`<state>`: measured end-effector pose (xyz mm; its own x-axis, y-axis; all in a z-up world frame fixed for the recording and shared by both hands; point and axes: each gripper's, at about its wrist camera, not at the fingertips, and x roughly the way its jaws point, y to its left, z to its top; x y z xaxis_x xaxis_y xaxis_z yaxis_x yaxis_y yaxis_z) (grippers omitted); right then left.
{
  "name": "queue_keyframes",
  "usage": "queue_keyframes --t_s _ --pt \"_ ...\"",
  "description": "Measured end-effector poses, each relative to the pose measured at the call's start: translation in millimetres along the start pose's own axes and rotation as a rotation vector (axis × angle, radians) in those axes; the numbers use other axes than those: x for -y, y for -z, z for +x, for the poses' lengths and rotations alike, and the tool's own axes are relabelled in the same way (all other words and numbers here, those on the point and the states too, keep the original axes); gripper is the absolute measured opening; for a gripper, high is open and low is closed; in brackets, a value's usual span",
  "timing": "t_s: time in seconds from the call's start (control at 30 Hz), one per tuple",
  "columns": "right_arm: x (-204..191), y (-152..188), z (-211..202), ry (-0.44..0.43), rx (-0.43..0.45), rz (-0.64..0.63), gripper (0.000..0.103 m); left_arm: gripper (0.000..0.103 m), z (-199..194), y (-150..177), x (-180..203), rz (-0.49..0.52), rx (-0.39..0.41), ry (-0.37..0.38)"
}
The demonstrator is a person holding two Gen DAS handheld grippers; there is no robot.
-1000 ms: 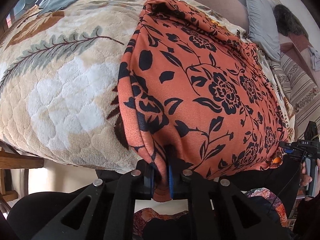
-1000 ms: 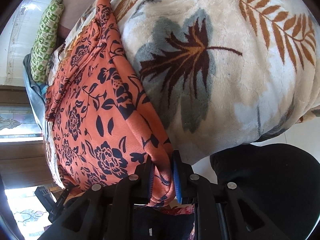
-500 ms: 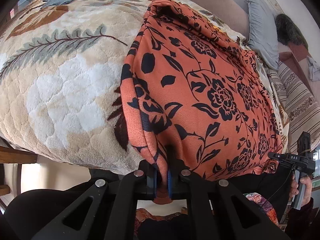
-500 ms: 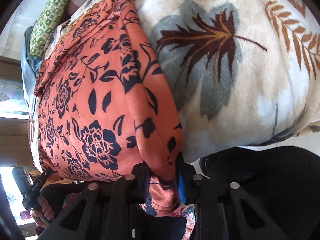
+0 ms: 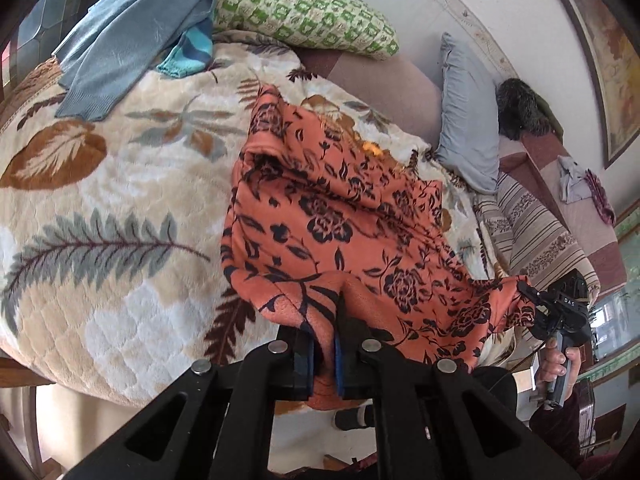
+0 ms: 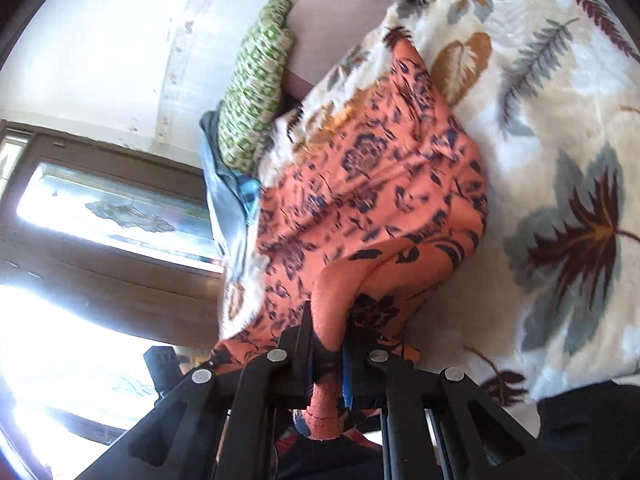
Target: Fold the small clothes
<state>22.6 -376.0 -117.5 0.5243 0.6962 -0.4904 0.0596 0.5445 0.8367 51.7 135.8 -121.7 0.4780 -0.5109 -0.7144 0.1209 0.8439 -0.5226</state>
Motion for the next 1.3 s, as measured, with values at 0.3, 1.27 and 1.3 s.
queue_keyframes --t_s 0.3,1.27,1.3 --pt "8.1 -122.9 35.5 -0.056 0.198 0.061 0.01 0.007 60.7 -129.5 -11.5 -0.047 0.022 -0.058" --pt "-22.0 -155.1 184.0 0.183 0.031 -0.236 0.032 0.088 106.4 -149.9 30.2 -0.115 0.388 -0.351" --pt "-27.0 -144.5 199.1 0.196 -0.021 -0.255 0.032 0.088 118.5 -145.3 29.5 -0.11 0.332 -0.345"
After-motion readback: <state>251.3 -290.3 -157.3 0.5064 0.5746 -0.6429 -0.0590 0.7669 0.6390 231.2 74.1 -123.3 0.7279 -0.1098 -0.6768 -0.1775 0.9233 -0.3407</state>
